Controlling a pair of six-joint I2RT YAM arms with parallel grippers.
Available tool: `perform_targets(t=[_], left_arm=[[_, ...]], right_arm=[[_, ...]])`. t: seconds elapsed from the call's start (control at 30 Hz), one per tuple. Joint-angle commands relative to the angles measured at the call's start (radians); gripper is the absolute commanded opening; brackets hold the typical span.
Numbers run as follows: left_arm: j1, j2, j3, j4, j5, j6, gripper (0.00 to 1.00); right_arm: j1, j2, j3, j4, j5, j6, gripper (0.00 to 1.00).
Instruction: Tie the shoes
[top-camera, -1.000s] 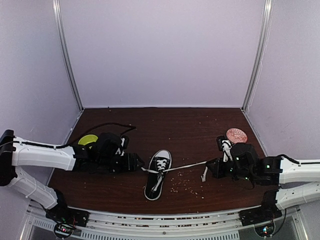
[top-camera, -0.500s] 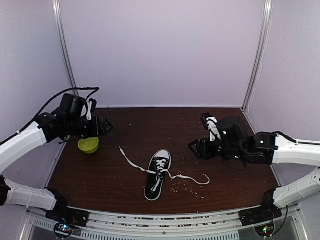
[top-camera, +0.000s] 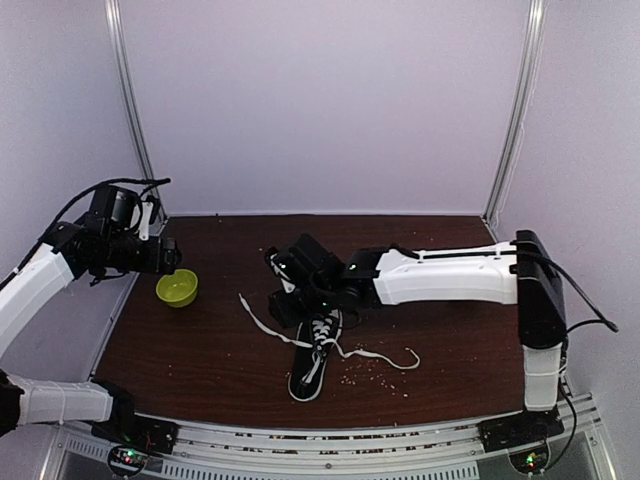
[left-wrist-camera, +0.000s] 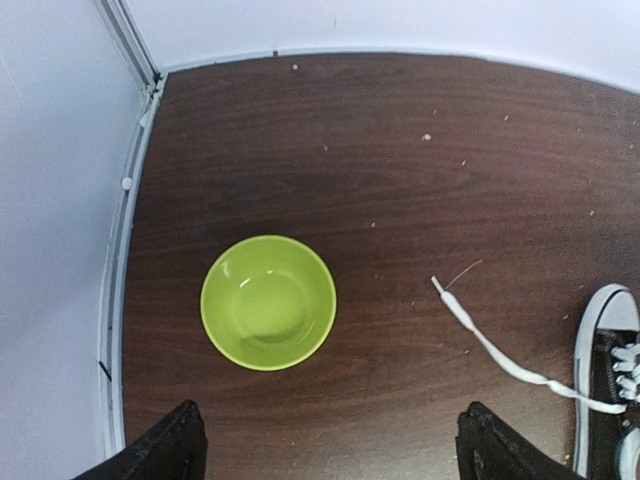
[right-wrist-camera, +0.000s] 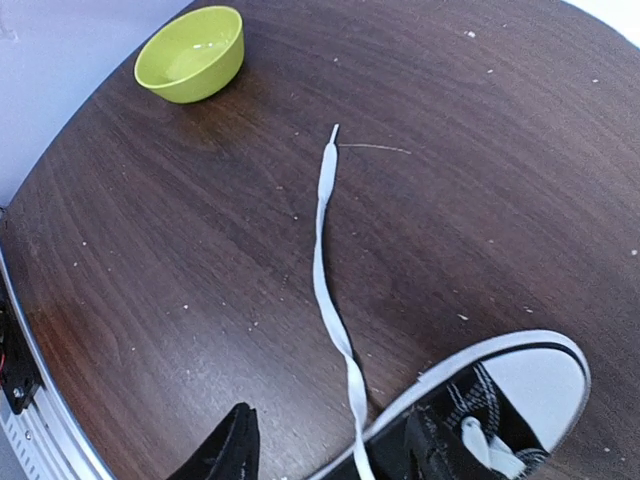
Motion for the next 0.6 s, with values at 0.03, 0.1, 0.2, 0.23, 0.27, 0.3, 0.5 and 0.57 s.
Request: perform_targets(t=[0.03,0.1,0.2,0.23,0.27,0.3,0.5,0.57], left_arm=[[0.005,0.063,-0.013,0.016,-0.025,0.063,0.88],[0.004,0.068,-0.021,0.022,-0.003,0.061,0.88],[0.004,0.072,-0.027,0.022,0.002,0.055,0.88],[0.005,0.073,-0.027,0.022,-0.003,0.058,0.88],[0.005,0.071,-0.028,0.022,-0.01,0.059,0.88],[0.005,0.068,-0.027,0.021,-0.017,0.061,0.88],[0.005,0.04,-0.047,0.012,-0.037,0.057,0.88],[0.004,0.031,-0.054,0.011,-0.048,0.056,0.88]], right_arm=[[0.01,0.183,0.231,-0.125,-0.047,-0.021,0.49],[0.012,0.241,0.292,-0.133,-0.058,-0.017,0.49],[0.012,0.316,0.364,-0.149,-0.059,-0.013,0.48],[0.012,0.338,0.386,-0.151,-0.058,-0.012,0.48],[0.012,0.357,0.404,-0.151,-0.055,-0.012,0.48],[0.012,0.375,0.42,-0.151,-0.048,-0.013,0.46],[0.012,0.462,0.524,-0.169,0.029,-0.02,0.42],[0.012,0.48,0.54,-0.17,0.051,-0.018,0.42]])
